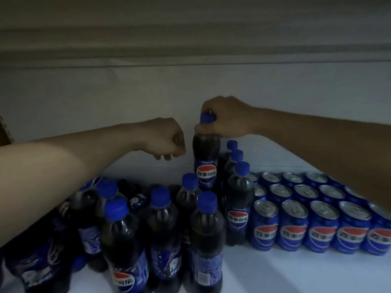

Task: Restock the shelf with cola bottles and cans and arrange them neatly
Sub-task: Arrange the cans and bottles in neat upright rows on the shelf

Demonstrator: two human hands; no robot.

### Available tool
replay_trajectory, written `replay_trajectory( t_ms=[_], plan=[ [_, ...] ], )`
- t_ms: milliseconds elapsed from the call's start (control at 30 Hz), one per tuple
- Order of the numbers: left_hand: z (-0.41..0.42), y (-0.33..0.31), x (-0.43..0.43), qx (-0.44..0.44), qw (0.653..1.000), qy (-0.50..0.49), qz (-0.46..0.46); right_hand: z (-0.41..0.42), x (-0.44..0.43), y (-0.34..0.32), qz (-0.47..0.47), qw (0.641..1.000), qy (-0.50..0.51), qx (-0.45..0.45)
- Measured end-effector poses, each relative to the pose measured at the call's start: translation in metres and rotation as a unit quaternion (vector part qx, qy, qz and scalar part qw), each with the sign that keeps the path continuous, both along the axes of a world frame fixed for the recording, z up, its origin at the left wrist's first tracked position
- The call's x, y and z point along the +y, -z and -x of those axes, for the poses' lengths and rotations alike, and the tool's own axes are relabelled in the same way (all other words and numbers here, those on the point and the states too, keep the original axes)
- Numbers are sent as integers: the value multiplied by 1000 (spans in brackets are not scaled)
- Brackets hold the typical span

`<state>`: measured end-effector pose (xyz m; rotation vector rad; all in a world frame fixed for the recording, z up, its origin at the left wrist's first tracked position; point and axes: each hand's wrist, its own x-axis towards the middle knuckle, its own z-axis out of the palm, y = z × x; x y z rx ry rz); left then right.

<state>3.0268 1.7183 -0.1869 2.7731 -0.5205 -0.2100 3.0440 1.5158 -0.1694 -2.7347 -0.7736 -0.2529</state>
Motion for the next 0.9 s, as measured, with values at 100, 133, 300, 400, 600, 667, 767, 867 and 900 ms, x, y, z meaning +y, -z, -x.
replay_trajectory(
  t_ms=[100, 133, 300, 400, 600, 667, 767, 867, 900],
  plan=[
    [12, -9, 0, 29, 998, 47, 14, -10, 7, 24, 48, 999, 19, -4],
    [16, -9, -2, 47, 997, 63, 4, -13, 8, 31, 55, 998, 31, 0],
    [26, 7, -12, 114, 985, 122, -38, -25, 10, 54, 65, 995, 78, 8],
    [28, 17, -13, 129, 982, 137, -8, -26, 12, 65, 74, 993, 84, 26],
    [30, 26, -15, 82, 986, 146, 10, -18, 15, 73, 134, 986, 90, 31],
    [30, 25, -15, 63, 988, 139, -3, -14, 16, 71, 178, 979, 99, 1],
    [29, 19, -11, 38, 990, 136, -8, -5, 8, 63, 115, 990, 74, -34],
    [24, 2, -5, -12, 992, 129, 1, 8, -5, 44, -57, 998, -15, 1],
    [22, -5, -4, -25, 992, 127, 5, 13, -8, 37, -94, 993, -44, 49]
  ],
)
